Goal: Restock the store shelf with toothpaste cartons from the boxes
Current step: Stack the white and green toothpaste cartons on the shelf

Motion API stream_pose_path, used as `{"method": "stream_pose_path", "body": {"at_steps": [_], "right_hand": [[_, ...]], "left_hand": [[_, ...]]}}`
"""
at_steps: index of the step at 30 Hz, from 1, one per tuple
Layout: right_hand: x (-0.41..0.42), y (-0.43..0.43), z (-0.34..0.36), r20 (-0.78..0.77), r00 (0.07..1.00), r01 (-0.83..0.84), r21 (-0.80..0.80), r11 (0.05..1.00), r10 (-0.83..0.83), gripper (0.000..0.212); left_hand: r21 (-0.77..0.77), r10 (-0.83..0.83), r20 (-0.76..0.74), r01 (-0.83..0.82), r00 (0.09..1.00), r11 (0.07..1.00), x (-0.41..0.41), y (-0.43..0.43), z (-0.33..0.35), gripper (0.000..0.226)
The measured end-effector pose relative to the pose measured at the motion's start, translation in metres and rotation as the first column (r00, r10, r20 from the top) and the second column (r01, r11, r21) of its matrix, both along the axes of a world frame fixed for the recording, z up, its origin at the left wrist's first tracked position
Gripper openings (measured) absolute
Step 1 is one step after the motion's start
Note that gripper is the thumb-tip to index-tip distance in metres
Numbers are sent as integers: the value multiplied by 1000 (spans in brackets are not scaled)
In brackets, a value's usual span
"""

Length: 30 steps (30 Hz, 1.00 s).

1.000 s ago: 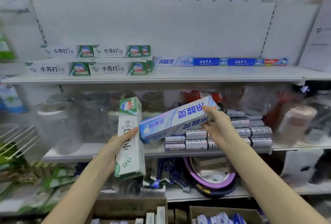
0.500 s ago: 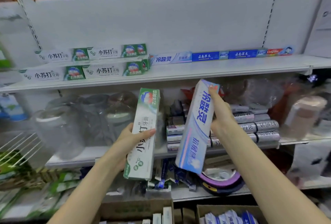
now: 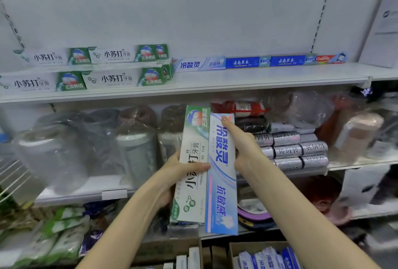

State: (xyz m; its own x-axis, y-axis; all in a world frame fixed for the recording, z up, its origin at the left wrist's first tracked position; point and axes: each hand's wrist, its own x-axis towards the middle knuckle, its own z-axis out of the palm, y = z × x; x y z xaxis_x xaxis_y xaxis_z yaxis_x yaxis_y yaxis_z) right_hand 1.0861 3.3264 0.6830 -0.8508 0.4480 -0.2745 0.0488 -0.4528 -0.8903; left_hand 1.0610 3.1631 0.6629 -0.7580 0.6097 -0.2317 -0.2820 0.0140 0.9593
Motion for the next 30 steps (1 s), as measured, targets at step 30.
{"method": "stream_pose_path", "body": {"at_steps": [30], "right_hand": [[-7, 21, 44, -88, 975, -122, 552, 825, 203, 44]], "left_hand": [[211, 54, 77, -69, 996, 975, -49, 29, 33, 34]]}}
